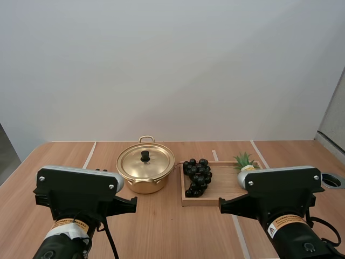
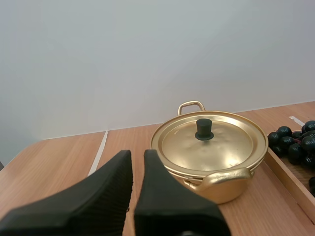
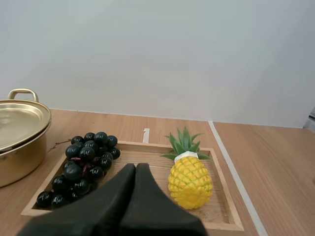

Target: Open the pot, put the grape inside, and close it

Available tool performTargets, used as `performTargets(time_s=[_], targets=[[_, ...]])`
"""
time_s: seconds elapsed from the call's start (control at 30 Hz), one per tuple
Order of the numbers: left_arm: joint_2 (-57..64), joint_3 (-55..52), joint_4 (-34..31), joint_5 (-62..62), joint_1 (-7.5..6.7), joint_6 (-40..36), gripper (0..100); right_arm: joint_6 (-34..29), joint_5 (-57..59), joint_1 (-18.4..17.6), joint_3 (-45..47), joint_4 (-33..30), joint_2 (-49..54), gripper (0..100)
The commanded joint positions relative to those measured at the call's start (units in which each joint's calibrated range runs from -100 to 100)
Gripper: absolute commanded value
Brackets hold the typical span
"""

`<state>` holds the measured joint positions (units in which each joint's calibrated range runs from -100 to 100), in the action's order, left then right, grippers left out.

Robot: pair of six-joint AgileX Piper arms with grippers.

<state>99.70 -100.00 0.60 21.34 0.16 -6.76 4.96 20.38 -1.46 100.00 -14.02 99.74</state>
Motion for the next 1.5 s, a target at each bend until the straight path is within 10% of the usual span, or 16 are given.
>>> performTargets(time_s=[0.0,0.7,0.97,1.27,1.47], targets=[[0.3,0.0,-0.1,-1.9,-0.13,-0.4,18,0.3,-1.9,0.2,0.0,-2.1,0.3,0],[0.3,0.0,-0.6,0.2,-0.13,-0.2,18,1.3,-5.2,0.2,0.0,-11.8,0.3,0],[0.3,0.0,-13.0,-57.3,-0.13,11.2,18,3.6,-22.0,0.2,-9.4,-24.9,0.3,0],[-2.1,25.5,30.0,-41.8,-0.13,24.4,18,-4.0,-12.1,0.2,-38.8,-17.5,-4.8,0],[-13.0,48.7,33.6,-30.1,-0.13,29.1,18,-9.2,10.6,0.2,-67.0,-12.7,-20.8,0]])
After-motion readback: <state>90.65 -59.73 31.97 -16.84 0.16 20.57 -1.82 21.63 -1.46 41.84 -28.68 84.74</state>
